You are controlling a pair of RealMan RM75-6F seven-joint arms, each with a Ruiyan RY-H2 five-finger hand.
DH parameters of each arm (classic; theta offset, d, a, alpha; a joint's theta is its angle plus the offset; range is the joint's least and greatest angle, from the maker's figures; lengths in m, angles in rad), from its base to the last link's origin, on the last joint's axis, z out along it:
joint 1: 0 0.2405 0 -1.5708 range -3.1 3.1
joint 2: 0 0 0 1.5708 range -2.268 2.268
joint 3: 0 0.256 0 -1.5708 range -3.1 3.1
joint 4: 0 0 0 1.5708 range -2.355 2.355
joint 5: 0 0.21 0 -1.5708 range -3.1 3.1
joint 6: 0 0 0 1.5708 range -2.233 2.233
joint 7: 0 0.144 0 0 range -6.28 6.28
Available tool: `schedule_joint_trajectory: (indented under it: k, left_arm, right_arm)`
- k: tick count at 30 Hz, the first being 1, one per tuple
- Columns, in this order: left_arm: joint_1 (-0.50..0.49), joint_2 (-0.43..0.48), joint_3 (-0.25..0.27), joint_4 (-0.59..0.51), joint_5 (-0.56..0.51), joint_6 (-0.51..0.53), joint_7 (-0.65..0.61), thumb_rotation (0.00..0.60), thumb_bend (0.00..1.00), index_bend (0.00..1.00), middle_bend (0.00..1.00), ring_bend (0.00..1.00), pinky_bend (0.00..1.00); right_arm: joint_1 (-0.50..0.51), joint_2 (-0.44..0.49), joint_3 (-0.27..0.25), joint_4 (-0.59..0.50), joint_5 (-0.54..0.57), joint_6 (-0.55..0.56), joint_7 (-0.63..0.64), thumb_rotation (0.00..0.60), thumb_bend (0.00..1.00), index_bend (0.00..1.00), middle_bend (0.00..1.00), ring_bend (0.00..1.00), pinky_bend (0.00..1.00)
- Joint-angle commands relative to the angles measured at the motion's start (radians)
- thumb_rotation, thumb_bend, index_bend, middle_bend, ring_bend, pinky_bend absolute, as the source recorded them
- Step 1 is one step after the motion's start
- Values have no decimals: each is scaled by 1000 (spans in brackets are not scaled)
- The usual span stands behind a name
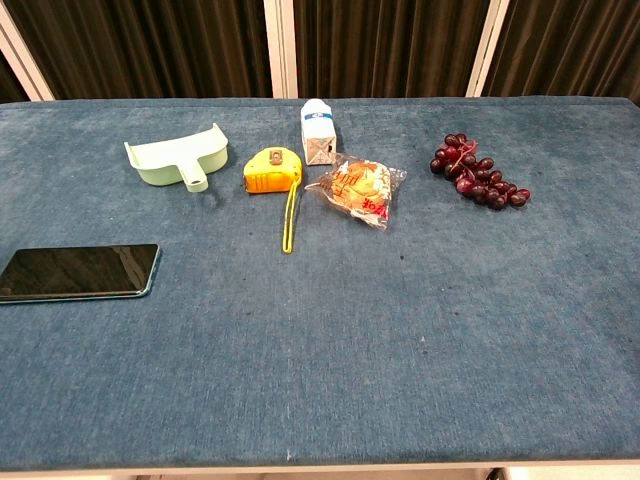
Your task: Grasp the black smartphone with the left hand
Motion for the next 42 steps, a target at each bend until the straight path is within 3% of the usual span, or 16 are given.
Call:
schedule_joint_trajectory:
  k: [1, 12, 22, 30, 42]
  left_arm:
    - [-6, -11, -1, 8, -1, -9, -3, 600, 56, 173, 168, 70, 0]
    - [-106, -94, -16, -25, 63, -99, 60, 600, 65, 174, 193, 127, 0]
    - [-216, -248, -21, -27, -46, -302, 242, 600, 82, 194, 201, 137, 0]
    - [-236, -358, -36, 42, -130, -317, 335, 600, 121, 218, 220, 151, 0]
    - [-233, -422, -34, 107, -192, -291, 374, 600, 143, 281, 220, 144, 0]
  right_arm:
    - [3, 0, 3, -5, 5, -2, -6, 600, 227, 0, 64, 0, 0]
    - [-5, 25, 17, -1, 13, 25, 22, 600, 226, 0, 64, 0, 0]
    - [-6, 25, 11, 18, 18, 14, 53, 600, 226, 0, 64, 0, 0]
    - [2, 19, 13, 32, 29, -2, 63, 600, 227, 0, 64, 0, 0]
    - [2, 11, 11, 48, 45, -16, 78, 600, 227, 0, 64, 0, 0]
